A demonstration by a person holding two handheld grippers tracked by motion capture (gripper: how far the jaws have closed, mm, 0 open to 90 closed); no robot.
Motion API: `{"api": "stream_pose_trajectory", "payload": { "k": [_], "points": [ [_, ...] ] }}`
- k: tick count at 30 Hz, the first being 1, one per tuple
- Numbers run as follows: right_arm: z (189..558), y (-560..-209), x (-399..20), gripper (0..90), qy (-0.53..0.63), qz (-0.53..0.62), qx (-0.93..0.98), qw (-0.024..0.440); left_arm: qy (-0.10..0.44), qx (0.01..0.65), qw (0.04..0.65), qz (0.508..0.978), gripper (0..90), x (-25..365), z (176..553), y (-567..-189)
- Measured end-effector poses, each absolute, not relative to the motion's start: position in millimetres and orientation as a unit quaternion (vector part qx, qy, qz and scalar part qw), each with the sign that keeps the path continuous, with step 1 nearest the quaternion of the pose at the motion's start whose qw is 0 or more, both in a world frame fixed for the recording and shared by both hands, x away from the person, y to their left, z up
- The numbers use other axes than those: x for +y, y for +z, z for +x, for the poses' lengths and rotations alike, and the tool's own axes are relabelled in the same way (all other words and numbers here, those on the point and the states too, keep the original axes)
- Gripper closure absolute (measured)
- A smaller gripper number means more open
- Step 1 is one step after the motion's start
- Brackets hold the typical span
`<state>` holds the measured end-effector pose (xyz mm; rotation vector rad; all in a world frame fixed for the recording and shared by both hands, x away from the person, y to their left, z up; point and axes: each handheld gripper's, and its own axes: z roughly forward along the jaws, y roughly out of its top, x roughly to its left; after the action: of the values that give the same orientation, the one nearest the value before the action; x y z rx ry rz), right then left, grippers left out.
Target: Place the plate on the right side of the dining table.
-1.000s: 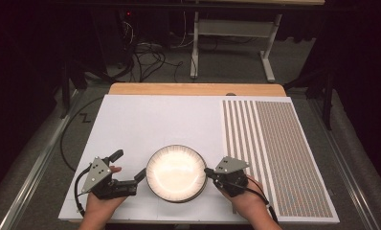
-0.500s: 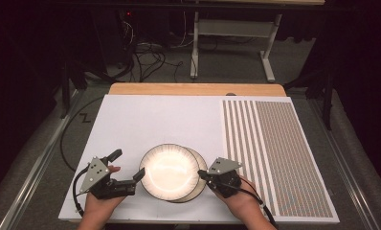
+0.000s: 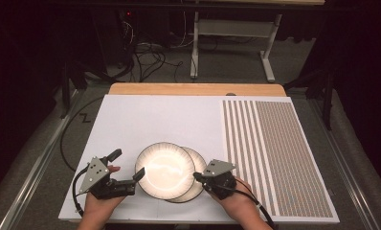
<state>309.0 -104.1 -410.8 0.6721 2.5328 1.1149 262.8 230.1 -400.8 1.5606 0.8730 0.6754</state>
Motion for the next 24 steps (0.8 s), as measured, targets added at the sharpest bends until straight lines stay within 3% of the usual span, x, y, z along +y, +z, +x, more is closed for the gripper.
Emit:
{"api": "stream_pose_trajectory", "payload": {
  "k": [16, 24],
  "points": [
    [307.5, -414.2, -91.6, 90.0, 0.387, 0.223, 0.883, 0.141, 0.285, 0.379, 0.577, 0.665, 1.8, 229.3, 262.2, -399.8],
    [307.2, -414.3, -91.9, 90.0, 0.388, 0.224, 0.883, 0.140, 0.257, 0.396, 0.567, 0.675, 2.1, 229.8, 268.2, -384.0]
  ]
}}
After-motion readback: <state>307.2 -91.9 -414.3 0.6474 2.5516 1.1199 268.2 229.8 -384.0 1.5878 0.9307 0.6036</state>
